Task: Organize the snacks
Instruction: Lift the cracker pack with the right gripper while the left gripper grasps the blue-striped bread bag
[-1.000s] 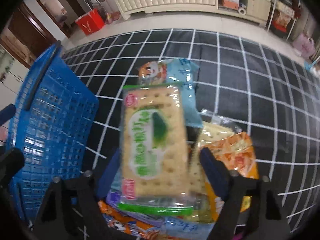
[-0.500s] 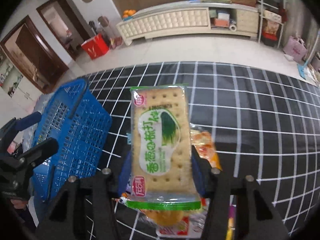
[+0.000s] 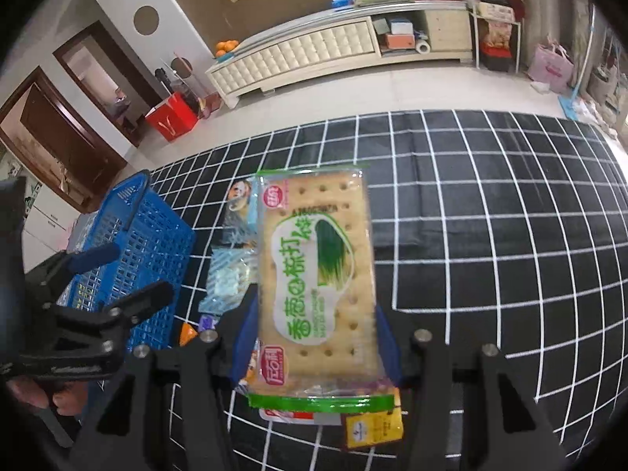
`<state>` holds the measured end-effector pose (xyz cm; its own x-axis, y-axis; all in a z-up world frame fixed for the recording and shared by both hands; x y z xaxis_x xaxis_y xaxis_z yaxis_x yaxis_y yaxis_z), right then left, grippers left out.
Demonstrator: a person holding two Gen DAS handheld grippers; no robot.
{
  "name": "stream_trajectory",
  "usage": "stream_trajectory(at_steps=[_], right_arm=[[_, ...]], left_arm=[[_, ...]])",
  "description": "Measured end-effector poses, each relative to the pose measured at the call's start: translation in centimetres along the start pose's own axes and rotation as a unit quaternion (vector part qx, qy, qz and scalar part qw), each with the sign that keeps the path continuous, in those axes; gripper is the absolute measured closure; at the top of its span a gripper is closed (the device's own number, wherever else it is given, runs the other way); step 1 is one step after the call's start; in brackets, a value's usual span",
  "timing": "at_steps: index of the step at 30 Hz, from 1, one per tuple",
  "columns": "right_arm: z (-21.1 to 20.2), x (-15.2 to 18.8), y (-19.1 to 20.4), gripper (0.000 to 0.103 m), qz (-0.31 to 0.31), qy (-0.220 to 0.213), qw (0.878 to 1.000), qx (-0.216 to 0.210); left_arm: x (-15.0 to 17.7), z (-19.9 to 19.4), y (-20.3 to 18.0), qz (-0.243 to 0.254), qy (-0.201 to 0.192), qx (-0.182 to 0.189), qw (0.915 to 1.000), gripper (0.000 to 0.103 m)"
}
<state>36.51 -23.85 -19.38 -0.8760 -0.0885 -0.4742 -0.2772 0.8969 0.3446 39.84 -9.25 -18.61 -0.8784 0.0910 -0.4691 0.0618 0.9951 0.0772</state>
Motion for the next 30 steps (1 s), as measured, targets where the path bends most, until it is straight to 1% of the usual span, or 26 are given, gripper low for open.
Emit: stream_trajectory(at_steps=[2, 3, 6, 8, 12, 17, 19, 21, 22, 23, 26, 30], right_arm=[[0.3, 0.3, -0.2, 0.045, -0.001, 0.002, 1.000, 0.001], [0.5, 0.4, -0.3, 0.045, -0.003, 0.003, 1.000, 0.002], [1.1, 1.3, -0.7, 0.045, 0.000, 0.009, 1.000, -0.003], [1.6, 1.4, -1.0, 0.045, 0.004, 0.011, 1.000, -0.009], [2.3, 1.6, -1.5, 0.045, 0.007, 0.014, 1.000, -0.013], [3.2, 2.0, -2.4, 0.045, 0.014, 0.022, 1.000, -0.017], [3.5, 2.0, -2.6, 0.045, 0.019, 0.025, 0.999, -0.017], [3.5, 2.2, -2.7, 0.045, 0.022, 0.026, 0.999, -0.018], [3.4, 2.2, -2.7, 0.045, 0.022, 0.026, 0.999, -0.018], [3.3, 2.2, -2.7, 0.045, 0.022, 0.025, 0.999, -0.017], [3.1, 2.3, -2.7, 0.045, 0.021, 0.024, 0.999, -0.013], [2.3, 2.2, -2.3, 0.045, 0.019, 0.021, 1.000, -0.007]], left_arm=[[0.4, 1.2, -0.5, -0.003, 0.012, 0.001, 0.9999, 0.002], [0.5, 1.6, -0.7, -0.004, 0.016, 0.002, 0.9999, 0.006], [0.9, 3.4, -1.2, -0.007, 0.035, 0.003, 0.9994, 0.012], [1.2, 4.5, -1.2, -0.010, 0.049, -0.009, 0.9987, 0.015], [1.6, 6.6, -1.3, -0.014, 0.068, -0.021, 0.9974, 0.019], [1.5, 8.7, -1.9, -0.014, 0.079, -0.013, 0.9967, 0.019], [1.6, 9.4, -2.0, -0.010, 0.085, -0.019, 0.9962, 0.029], [1.7, 10.1, -2.0, -0.015, 0.094, -0.012, 0.9954, 0.043], [1.8, 10.4, -1.9, -0.018, 0.095, -0.014, 0.9952, 0.043], [1.8, 10.6, -1.7, -0.021, 0.093, -0.016, 0.9953, 0.047], [1.6, 10.6, -1.5, -0.032, 0.085, -0.004, 0.9958, 0.050], [1.8, 8.8, -1.2, -0.044, 0.062, 0.016, 0.9970, 0.052]])
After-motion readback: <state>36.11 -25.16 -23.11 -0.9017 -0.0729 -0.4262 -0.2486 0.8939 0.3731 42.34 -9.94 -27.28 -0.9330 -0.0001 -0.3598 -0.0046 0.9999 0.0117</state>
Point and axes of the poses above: each gripper's, at about its wrist camera, not at the fingertips, and z roughly the way its jaws point, y to its left, x to its underside, the point moved 8 cm from there along z, roughly the way its jaws point
